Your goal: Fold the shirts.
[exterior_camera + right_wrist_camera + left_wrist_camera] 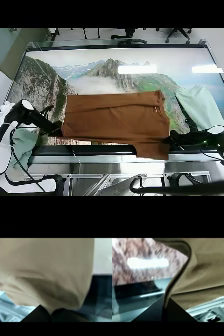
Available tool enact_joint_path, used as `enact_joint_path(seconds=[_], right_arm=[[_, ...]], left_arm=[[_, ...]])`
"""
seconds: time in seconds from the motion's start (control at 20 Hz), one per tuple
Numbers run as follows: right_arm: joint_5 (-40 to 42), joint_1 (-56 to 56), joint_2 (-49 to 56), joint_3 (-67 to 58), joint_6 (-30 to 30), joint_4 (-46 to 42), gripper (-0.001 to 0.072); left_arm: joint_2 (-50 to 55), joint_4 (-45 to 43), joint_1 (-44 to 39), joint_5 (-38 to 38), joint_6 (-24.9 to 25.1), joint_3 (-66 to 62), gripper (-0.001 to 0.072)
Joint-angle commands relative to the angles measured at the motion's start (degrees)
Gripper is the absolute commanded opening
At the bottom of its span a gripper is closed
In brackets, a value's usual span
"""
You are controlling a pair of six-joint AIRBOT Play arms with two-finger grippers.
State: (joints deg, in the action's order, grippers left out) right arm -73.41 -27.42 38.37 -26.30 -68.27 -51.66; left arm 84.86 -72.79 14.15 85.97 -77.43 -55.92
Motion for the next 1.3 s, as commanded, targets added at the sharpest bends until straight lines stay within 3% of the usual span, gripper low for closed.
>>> enact_joint_path(seconds=[0.0, 0.2, 0.4, 0.55, 0.75, 0.95, 1.1, 1.15, 1.2, 1.25], right_arm=[[2.0, -0.3, -8.8, -0.5, -0.4, 1.2, 0.0023], [9.2, -0.3, -5.7, -6.9, 9.2, 16.0, 0.0023], [12.2, -0.3, 7.4, -13.7, 20.6, 30.6, 0.0023], [12.3, 0.1, 18.3, -17.4, 27.2, 38.9, 0.0024], [16.6, 3.9, 30.5, -22.4, 34.0, 41.8, 0.0029], [17.5, 6.4, 38.6, -28.8, 35.5, 41.2, 0.0033], [17.4, 6.0, 38.5, -32.7, 35.4, 36.4, 0.0242], [17.2, 5.5, 37.5, -33.9, 34.5, 32.2, 0.0354], [17.0, 5.1, 36.5, -34.8, 32.2, 27.8, 0.0450], [17.1, 4.6, 35.5, -35.1, 28.6, 24.0, 0.0539]], left_arm=[[-1.7, -3.7, 0.0, -0.4, -0.7, 5.3, 0.0012], [-1.7, 5.6, 0.0, -0.5, -0.7, -2.3, 0.0012], [-0.5, 8.4, -0.6, -4.4, -0.7, -15.0, 0.0012], [6.7, 8.4, -3.1, -3.6, -0.7, -24.8, 0.0012], [18.2, 7.8, -6.4, -3.8, -1.5, -34.0, 0.0012], [26.7, 8.1, -7.3, -0.8, -2.7, -41.1, 0.0012], [30.3, 8.2, -8.1, 3.7, -3.1, -47.5, 0.0027], [30.8, 8.1, -8.4, 5.0, -3.1, -49.7, 0.0271], [31.0, 8.1, -8.5, 6.3, -3.5, -51.9, 0.0649], [31.0, 8.1, -8.6, 6.8, -4.1, -54.0, 0.0703]])
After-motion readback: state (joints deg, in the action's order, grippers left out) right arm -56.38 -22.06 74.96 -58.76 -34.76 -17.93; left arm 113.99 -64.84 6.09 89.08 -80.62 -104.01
